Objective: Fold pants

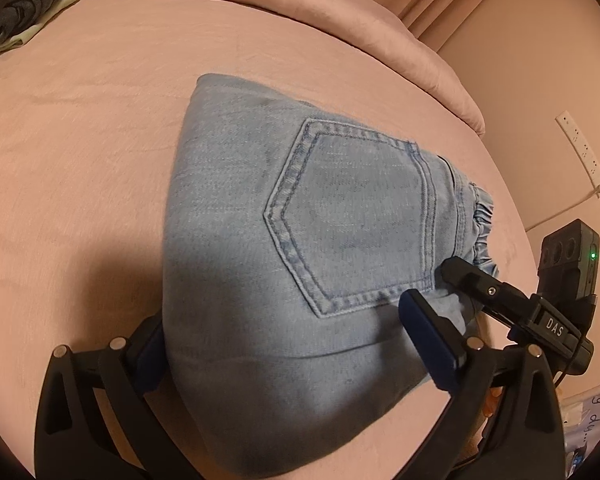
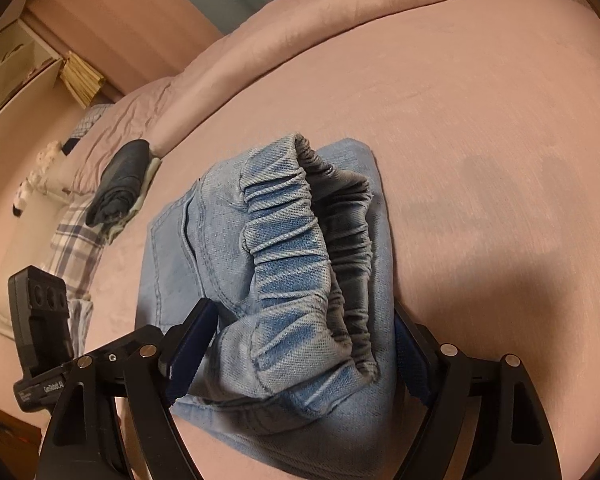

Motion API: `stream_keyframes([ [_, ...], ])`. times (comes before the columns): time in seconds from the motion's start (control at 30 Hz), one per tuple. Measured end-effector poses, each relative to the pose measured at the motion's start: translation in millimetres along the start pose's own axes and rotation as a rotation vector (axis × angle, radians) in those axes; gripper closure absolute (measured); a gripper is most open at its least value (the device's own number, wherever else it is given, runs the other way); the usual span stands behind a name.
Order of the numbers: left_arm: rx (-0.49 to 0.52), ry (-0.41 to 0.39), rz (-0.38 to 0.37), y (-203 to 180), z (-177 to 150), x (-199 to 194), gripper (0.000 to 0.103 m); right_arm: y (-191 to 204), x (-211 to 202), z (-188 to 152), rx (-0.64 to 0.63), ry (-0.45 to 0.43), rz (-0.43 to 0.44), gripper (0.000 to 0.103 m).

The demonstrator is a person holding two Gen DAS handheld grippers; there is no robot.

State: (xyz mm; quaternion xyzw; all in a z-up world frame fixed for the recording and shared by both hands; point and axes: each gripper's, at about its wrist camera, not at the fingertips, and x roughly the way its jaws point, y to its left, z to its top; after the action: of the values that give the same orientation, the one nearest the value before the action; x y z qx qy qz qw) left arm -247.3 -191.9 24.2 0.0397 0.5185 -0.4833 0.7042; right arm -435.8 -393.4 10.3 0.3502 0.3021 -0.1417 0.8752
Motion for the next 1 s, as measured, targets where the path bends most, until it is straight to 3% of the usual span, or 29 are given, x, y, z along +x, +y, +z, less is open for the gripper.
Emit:
stream_keyframes([
  [1.0, 0.061, 0.008, 0.048, -6.7, 10.2, 11.5, 0.002, 1.9, 10.3, 14.6, -0.054, -0.010, -0.022, 0.019],
])
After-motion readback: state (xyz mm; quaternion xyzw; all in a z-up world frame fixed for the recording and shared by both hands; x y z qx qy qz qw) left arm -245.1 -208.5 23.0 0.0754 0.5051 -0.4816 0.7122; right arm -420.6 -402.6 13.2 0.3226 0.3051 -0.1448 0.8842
